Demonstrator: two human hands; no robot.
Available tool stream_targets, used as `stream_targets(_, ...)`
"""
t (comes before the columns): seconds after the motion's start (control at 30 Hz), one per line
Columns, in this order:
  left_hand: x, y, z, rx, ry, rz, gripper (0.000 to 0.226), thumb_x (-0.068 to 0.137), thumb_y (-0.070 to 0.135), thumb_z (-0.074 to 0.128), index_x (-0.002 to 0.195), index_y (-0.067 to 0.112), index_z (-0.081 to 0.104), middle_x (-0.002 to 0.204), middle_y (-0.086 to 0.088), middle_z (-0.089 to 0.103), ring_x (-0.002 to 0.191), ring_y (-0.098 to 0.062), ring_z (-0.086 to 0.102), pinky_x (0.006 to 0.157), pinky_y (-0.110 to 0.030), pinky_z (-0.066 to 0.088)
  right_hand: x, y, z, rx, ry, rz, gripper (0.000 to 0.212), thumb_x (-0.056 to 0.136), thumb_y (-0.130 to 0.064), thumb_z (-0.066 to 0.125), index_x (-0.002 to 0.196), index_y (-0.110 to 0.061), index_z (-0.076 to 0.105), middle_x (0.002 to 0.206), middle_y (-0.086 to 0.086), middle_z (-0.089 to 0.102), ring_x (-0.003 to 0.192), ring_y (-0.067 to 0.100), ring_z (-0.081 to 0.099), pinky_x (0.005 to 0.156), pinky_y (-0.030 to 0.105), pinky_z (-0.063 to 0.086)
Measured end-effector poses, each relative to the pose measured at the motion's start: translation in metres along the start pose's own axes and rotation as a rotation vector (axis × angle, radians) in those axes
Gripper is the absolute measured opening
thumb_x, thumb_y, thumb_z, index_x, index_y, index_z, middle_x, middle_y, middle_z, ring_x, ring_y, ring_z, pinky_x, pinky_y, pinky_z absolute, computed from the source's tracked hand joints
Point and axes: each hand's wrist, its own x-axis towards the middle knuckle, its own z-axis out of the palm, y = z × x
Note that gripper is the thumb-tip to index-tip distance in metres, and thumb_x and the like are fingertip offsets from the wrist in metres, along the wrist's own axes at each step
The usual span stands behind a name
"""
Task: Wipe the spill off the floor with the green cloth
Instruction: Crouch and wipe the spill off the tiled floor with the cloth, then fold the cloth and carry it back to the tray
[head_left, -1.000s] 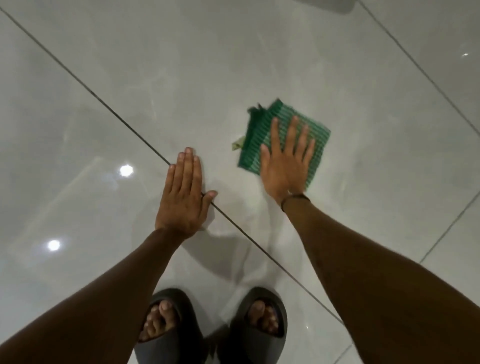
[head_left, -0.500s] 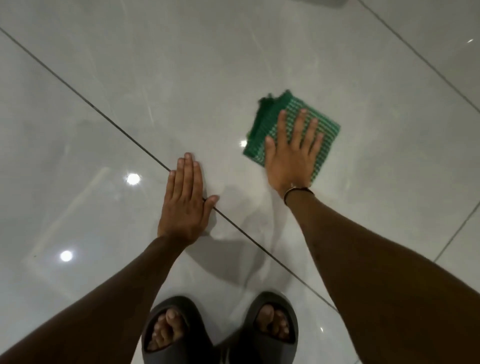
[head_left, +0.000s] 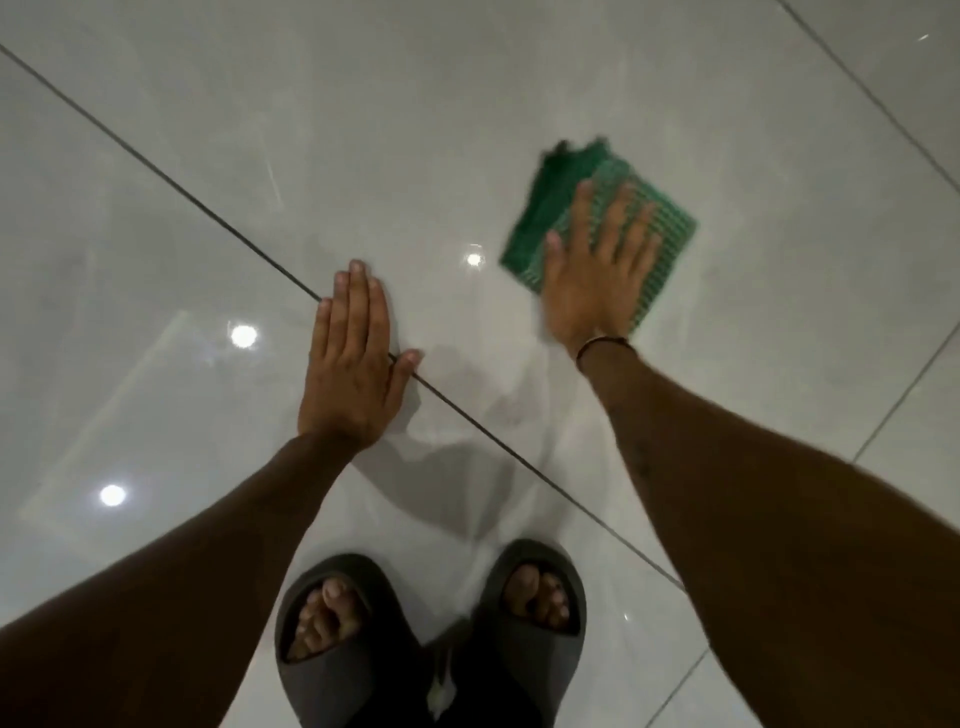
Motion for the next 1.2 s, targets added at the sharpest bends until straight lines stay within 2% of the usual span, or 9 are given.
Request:
stream_targets(0.17,-0.003,-0.012,-0.017,-0.163,-0.065,0.045,0.076,0.114,0.034,0.042,0.174,0.002,0.006,0.185,-0.017,-0.002,0.173,-0.031,-0.006,0.141,-0.046,0.002,-0.143,0.026,0.031,-0.153,-0.137,-0.603,0.074,0.113,-0.064,0.021,0.177,-0.030,0.007,0.186,0.014,0.001,0.172,0.041,0.000,0.137,0.067,0.013)
stream_targets(0.27,-0.005,-0.020,-0.018,-0.114,-0.067,0.108,0.076,0.114,0.038,0.038,0.174,0.002,0.008,0.185,-0.018,0.001,0.172,-0.032,-0.003,0.141,-0.044,0.003,-0.157,0.100,0.015,-0.204,-0.222,-0.564,0.073,0.112,-0.064,0.017,0.177,-0.032,0.004,0.187,0.012,0.000,0.172,0.039,-0.004,0.134,0.069,0.020)
stream_targets(0.43,-0.006,-0.002,-0.022,-0.167,-0.040,0.041,0.073,0.114,0.029,0.038,0.172,-0.003,0.010,0.184,-0.022,0.004,0.172,-0.037,0.002,0.141,-0.050,0.006,-0.058,0.060,-0.007,-0.057,-0.036,0.007,0.074,0.113,-0.060,0.015,0.177,-0.025,0.007,0.185,0.020,0.002,0.170,0.048,0.002,0.136,0.068,0.010)
stream_targets(0.63,-0.019,0.022,-0.041,-0.375,-0.017,-0.321,0.064,0.117,0.027,0.029,0.174,0.003,0.011,0.185,-0.013,0.005,0.173,-0.028,0.002,0.142,-0.045,0.010,-0.121,-0.041,0.043,-0.099,-0.106,-0.552,0.074,0.113,-0.062,0.028,0.177,-0.028,0.011,0.186,0.016,0.005,0.171,0.045,0.005,0.137,0.067,0.012)
stream_targets(0.83,-0.052,0.036,-0.064,-0.148,-0.186,-0.370,0.065,0.115,0.026,0.044,0.171,0.002,0.022,0.183,-0.021,0.012,0.171,-0.038,0.014,0.137,-0.051,0.027,-0.201,0.002,0.035,-0.089,-0.224,-0.575,0.076,0.113,-0.059,0.033,0.177,-0.027,0.007,0.186,0.014,0.001,0.172,0.040,0.004,0.136,0.065,0.017)
stream_targets(0.97,-0.076,0.063,-0.066,-0.264,-0.181,-0.512,0.048,0.108,0.052,0.049,0.136,0.015,0.058,0.140,-0.010,0.056,0.127,-0.031,0.058,0.099,-0.049,0.059,-0.204,-0.002,0.009,0.081,-0.198,-0.330,0.086,0.107,-0.050,0.052,0.177,-0.026,0.008,0.185,0.017,0.004,0.172,0.038,0.007,0.139,0.058,0.013)
stream_targets(1.03,-0.078,0.081,-0.066,-0.363,-0.269,-0.623,0.049,0.102,0.056,0.059,0.128,0.015,0.060,0.124,-0.008,0.068,0.113,-0.029,0.067,0.091,-0.049,0.063,-0.205,-0.011,-0.004,0.171,-0.179,-0.044,0.084,0.106,-0.044,0.058,0.175,-0.019,0.017,0.180,0.019,0.020,0.166,0.040,0.026,0.132,0.057,0.031)
stream_targets(1.1,-0.073,0.096,-0.067,-0.429,-0.340,-0.724,0.043,0.098,0.045,0.071,0.125,0.012,0.063,0.117,-0.008,0.077,0.107,-0.031,0.073,0.091,-0.051,0.065,-0.201,-0.020,-0.015,0.225,-0.205,0.115,0.072,0.108,-0.031,0.059,0.171,-0.014,0.026,0.167,0.020,0.038,0.148,0.039,0.045,0.117,0.056,0.049)
stream_targets(1.2,-0.062,0.103,-0.076,-0.517,-0.381,-0.866,0.022,0.097,0.024,0.069,0.113,0.009,0.072,0.110,-0.012,0.080,0.101,-0.034,0.077,0.091,-0.051,0.067,-0.183,-0.029,-0.039,0.436,-0.328,0.250,0.059,0.103,-0.001,0.054,0.159,-0.013,0.042,0.144,0.019,0.057,0.130,0.039,0.060,0.104,0.050,0.054)
